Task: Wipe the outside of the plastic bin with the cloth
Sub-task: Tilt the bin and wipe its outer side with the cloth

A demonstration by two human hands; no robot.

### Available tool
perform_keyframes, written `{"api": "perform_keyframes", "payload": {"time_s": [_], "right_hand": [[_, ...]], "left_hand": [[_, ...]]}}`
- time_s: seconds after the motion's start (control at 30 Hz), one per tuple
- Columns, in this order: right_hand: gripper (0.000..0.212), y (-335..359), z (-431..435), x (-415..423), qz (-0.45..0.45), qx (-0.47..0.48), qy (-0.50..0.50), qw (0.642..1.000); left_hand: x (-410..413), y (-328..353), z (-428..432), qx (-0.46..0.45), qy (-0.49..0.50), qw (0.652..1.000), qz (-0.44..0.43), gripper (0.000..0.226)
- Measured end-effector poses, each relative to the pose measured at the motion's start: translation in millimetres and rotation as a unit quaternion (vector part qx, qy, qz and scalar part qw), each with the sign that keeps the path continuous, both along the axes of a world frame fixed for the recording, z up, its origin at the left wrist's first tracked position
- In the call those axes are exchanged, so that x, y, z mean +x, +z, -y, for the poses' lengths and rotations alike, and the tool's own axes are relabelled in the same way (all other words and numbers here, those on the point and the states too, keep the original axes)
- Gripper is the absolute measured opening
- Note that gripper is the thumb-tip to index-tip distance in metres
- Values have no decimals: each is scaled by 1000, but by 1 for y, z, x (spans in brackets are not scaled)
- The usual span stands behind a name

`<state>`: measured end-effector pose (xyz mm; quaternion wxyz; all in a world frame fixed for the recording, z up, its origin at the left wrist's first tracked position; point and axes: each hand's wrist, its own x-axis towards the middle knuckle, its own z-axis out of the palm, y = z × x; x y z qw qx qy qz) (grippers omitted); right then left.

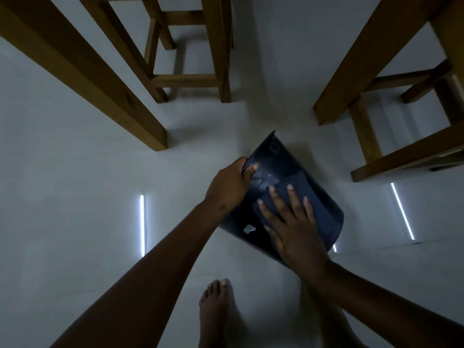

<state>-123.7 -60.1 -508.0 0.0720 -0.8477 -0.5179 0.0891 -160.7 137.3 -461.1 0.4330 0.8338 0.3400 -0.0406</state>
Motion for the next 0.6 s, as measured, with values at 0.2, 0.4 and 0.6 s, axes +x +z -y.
{"api": "perform_keyframes", "payload": {"time_s": [0.2,0.4,0.6], "right_hand": [[54,6,-26,47,-99,60,-112,987],[59,5,-2,-2,-24,6,-38,999],[54,5,-27,64,-120,71,-134,981]], "left_hand": [[11,3,-1,-10,-12,1000,-2,30],[9,-2,-2,5,-1,1000,-11,32],[-10,2,-4,-30,-38,999,-2,29]]}}
